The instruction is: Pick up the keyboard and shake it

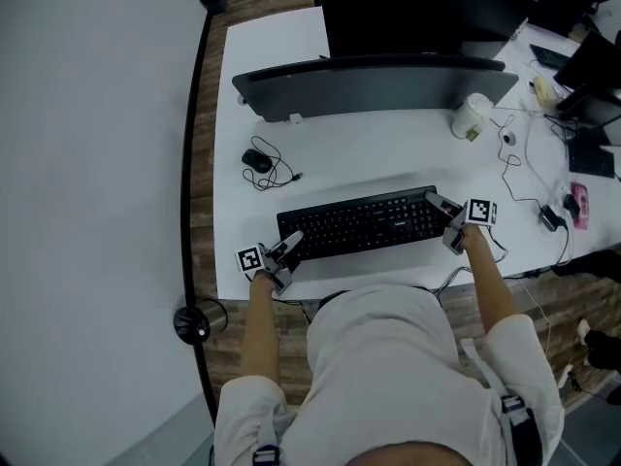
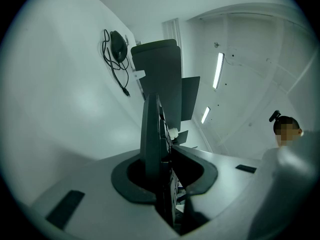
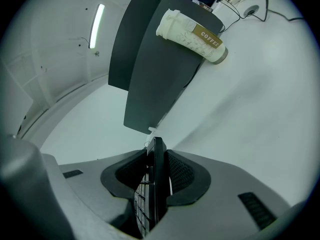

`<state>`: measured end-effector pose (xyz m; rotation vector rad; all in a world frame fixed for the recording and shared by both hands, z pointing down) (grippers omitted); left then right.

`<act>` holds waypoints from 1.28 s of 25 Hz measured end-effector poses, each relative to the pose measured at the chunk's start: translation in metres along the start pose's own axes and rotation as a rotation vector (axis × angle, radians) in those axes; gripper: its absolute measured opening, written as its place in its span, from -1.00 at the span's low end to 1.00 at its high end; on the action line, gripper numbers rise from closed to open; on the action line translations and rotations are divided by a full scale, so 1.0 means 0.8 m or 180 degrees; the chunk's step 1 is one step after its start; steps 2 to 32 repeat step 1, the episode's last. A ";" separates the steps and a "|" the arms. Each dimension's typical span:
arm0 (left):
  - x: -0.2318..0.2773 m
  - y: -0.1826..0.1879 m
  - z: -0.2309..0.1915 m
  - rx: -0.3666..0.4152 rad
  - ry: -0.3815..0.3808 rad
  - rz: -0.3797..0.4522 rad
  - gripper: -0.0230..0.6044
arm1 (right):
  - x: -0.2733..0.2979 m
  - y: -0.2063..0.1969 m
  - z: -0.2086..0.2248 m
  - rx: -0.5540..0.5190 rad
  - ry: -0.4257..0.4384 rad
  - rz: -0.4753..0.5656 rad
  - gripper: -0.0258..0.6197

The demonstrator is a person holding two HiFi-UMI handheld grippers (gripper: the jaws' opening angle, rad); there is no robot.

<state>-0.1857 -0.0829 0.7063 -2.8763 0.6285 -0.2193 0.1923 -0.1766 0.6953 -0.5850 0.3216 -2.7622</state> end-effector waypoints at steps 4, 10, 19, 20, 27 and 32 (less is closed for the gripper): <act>0.000 0.002 -0.001 0.0009 -0.0002 -0.0002 -0.57 | 0.000 0.001 0.001 -0.0027 -0.0033 0.0002 -0.44; 0.000 0.002 -0.001 0.0009 -0.0002 -0.0002 -0.57 | 0.000 0.001 0.001 -0.0027 -0.0033 0.0002 -0.44; 0.000 0.002 -0.001 0.0009 -0.0002 -0.0002 -0.57 | 0.000 0.001 0.001 -0.0027 -0.0033 0.0002 -0.44; 0.000 0.002 -0.001 0.0009 -0.0002 -0.0002 -0.57 | 0.000 0.001 0.001 -0.0027 -0.0033 0.0002 -0.44; 0.000 0.002 -0.001 0.0009 -0.0002 -0.0002 -0.57 | 0.000 0.001 0.001 -0.0027 -0.0033 0.0002 -0.44; 0.000 0.002 -0.001 0.0009 -0.0002 -0.0002 -0.57 | 0.000 0.001 0.001 -0.0027 -0.0033 0.0002 -0.44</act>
Point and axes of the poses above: the fingertips, and each gripper's own axes: x forward along the fingers, z to its right, y out of its top, the point moved 1 cm from there along -x, backward along the fingers, and after that the axes turned 11 degrees about -z, right-handed, at the moved point
